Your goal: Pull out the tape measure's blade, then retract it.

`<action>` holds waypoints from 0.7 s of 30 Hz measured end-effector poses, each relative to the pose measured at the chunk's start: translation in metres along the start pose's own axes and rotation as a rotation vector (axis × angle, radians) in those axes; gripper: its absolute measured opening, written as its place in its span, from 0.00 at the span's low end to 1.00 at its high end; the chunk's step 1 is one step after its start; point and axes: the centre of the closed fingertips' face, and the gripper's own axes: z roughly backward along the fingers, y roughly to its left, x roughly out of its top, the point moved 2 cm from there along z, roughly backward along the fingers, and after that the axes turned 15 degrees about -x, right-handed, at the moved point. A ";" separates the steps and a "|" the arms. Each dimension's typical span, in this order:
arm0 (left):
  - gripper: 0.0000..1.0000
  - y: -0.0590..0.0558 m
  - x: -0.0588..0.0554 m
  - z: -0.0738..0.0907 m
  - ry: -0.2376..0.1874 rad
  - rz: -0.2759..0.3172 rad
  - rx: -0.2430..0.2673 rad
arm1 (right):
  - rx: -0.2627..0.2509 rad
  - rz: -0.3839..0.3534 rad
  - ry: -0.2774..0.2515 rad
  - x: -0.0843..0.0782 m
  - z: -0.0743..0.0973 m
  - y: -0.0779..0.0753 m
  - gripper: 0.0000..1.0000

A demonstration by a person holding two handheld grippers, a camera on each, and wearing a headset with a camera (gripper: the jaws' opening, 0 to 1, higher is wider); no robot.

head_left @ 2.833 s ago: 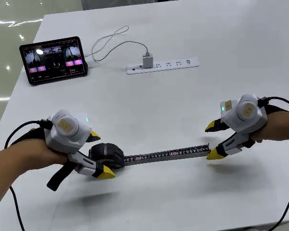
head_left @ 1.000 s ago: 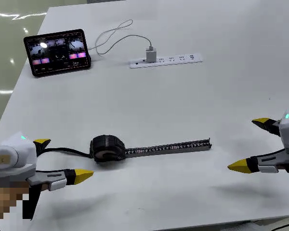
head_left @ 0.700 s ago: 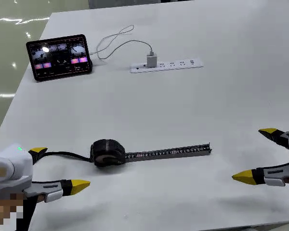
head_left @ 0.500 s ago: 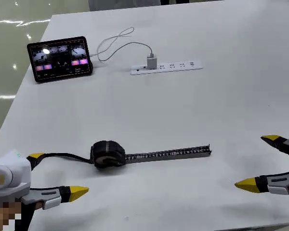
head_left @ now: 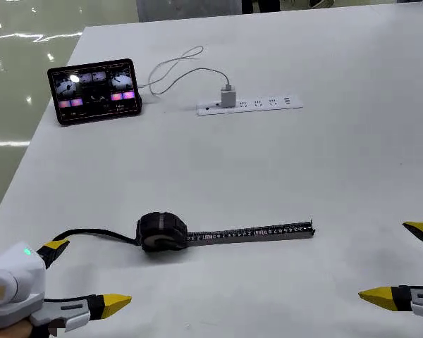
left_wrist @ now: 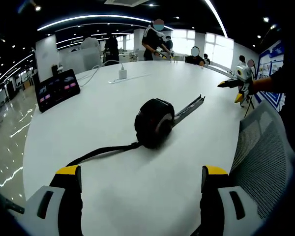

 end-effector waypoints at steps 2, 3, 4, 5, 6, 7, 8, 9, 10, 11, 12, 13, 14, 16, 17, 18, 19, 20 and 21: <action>0.99 -0.003 -0.001 0.001 -0.006 0.002 -0.004 | -0.005 0.012 0.009 -0.003 0.002 0.000 0.99; 0.99 -0.005 0.000 0.001 -0.010 -0.002 -0.007 | -0.006 0.009 0.010 -0.004 0.003 -0.001 0.99; 0.99 -0.009 0.001 0.001 -0.017 -0.005 -0.014 | -0.003 0.000 0.013 -0.005 0.004 -0.002 0.99; 0.99 -0.010 0.002 0.001 -0.024 -0.005 -0.016 | -0.004 -0.001 0.016 -0.005 0.005 -0.003 0.99; 0.99 -0.011 0.001 0.000 -0.024 -0.006 -0.011 | -0.010 0.003 0.015 -0.006 0.005 -0.005 0.99; 0.99 -0.012 0.001 0.000 -0.025 -0.003 -0.012 | -0.008 0.004 0.018 -0.008 0.006 -0.005 0.99; 0.99 -0.012 0.001 -0.001 -0.024 -0.002 -0.013 | -0.006 0.002 0.023 -0.008 0.007 -0.005 0.99; 0.99 -0.012 0.002 -0.001 -0.024 -0.008 -0.007 | -0.009 0.002 0.028 -0.010 0.008 -0.005 0.99; 0.99 -0.012 0.003 -0.001 -0.025 -0.011 -0.006 | -0.009 0.002 0.026 -0.010 0.009 -0.005 0.99; 0.99 -0.012 0.004 -0.001 -0.029 -0.004 -0.006 | -0.009 0.003 0.030 -0.011 0.009 -0.005 0.99; 0.99 -0.012 0.004 -0.001 -0.029 0.000 -0.007 | -0.012 0.005 0.032 -0.011 0.010 -0.006 0.99; 0.99 -0.012 0.005 -0.001 -0.029 -0.002 -0.007 | -0.016 0.009 0.033 -0.012 0.010 -0.007 0.99; 0.99 -0.011 0.005 -0.001 -0.028 -0.005 -0.004 | -0.014 0.006 0.035 -0.012 0.010 -0.006 0.99; 0.99 -0.012 0.007 -0.001 -0.034 0.005 -0.001 | -0.011 0.010 0.036 -0.012 0.011 -0.006 0.99; 0.99 -0.012 0.007 -0.001 -0.037 0.007 0.000 | -0.012 0.014 0.037 -0.012 0.011 -0.006 0.99; 0.99 -0.012 0.007 0.000 -0.037 0.011 0.002 | -0.013 0.015 0.038 -0.012 0.011 -0.006 0.99; 0.99 -0.012 0.007 0.000 -0.037 0.011 0.003 | -0.016 0.013 0.038 -0.012 0.011 -0.007 0.99; 0.99 -0.012 0.007 0.000 -0.036 0.013 0.002 | -0.017 0.012 0.035 -0.011 0.012 -0.007 0.99; 0.99 -0.012 0.006 0.000 -0.032 0.012 0.004 | -0.017 0.012 0.034 -0.010 0.012 -0.007 0.99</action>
